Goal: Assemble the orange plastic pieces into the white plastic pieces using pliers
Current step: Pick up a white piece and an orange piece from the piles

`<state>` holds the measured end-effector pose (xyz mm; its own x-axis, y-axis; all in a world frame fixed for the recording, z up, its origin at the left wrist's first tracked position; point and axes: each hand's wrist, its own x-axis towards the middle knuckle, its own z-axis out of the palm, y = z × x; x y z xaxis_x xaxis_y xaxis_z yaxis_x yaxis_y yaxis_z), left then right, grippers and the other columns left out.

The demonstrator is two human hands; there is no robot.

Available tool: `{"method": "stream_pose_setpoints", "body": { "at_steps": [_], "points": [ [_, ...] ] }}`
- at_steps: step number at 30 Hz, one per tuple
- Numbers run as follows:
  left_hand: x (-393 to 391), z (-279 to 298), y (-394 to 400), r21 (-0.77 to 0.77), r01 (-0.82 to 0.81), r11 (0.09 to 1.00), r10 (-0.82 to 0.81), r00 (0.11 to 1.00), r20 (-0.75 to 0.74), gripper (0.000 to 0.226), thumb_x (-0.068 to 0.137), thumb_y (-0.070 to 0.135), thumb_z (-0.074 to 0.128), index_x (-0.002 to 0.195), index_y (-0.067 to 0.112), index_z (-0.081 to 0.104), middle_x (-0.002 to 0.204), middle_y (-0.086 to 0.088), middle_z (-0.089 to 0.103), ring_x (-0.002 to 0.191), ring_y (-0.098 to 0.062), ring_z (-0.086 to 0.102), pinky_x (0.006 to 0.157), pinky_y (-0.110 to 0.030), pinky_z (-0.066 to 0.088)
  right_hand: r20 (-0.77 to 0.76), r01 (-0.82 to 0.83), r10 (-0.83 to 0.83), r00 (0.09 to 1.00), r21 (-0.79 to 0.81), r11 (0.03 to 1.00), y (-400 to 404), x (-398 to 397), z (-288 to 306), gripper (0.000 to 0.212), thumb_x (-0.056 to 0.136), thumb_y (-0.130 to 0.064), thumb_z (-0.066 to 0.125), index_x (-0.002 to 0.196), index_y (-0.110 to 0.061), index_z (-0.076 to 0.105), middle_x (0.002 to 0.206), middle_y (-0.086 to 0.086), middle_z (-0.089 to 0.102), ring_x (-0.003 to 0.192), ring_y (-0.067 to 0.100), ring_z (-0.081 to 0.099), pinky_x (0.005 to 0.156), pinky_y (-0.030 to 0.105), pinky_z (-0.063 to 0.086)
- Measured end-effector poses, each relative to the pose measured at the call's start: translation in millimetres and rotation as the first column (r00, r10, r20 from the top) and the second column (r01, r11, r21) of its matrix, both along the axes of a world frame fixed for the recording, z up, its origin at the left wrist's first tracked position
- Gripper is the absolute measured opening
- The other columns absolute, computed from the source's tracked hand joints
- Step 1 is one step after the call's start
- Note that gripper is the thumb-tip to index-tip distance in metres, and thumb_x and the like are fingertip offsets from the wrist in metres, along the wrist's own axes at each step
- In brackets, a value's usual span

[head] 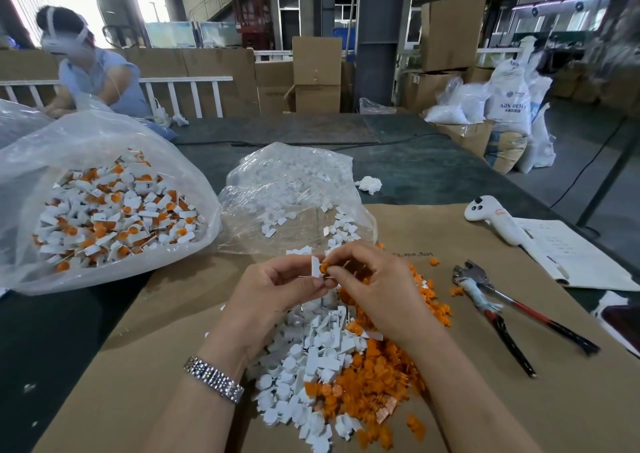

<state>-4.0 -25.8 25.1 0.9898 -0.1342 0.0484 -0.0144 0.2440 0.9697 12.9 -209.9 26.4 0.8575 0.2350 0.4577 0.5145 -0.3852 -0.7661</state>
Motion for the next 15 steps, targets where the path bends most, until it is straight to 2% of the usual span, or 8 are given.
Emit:
{"method": "stream_pose_setpoints", "body": {
  "at_steps": [7,11,15],
  "points": [
    [-2.3,1.8,4.8,-0.044,0.089,0.995,-0.092,0.992,-0.082,0.037,0.077,0.008,0.082,0.114,0.008,0.078,0.116,-0.020,0.075,0.110,-0.032,0.074,0.089,-0.027,0.059,0.034,0.017,-0.015,0.999,-0.046,0.999,-1.1,1.4,-0.9,0.011,0.092,-0.015,0.071,0.095,-0.026,0.070,0.094,-0.011,0.066,0.085,0.009,0.063,0.073,0.028,0.054],
    [-2.7,4.0,2.6,0.085,0.018,0.996,-0.013,0.998,-0.056,0.038,0.069,0.025,0.087,0.106,0.018,0.082,0.106,-0.016,0.079,0.099,-0.029,0.077,0.082,-0.023,0.059,0.072,0.029,-0.023,0.997,-0.080,0.996,-0.2,0.2,0.1,0.011,0.092,-0.015,0.072,0.095,-0.025,0.071,0.094,-0.012,0.065,0.084,0.008,0.062,0.073,0.024,0.053],
    [0.0,2.2,6.2,-0.085,0.044,0.995,-0.056,0.988,-0.142,0.038,0.065,0.010,0.088,0.103,0.007,0.081,0.109,-0.025,0.076,0.102,-0.036,0.076,0.084,-0.026,0.060,0.078,0.026,-0.018,0.997,-0.112,0.993,-0.5,-0.3,1.0,0.009,0.092,-0.016,0.071,0.096,-0.024,0.071,0.095,-0.012,0.065,0.082,0.008,0.062,0.074,0.029,0.054]
  ]
}}
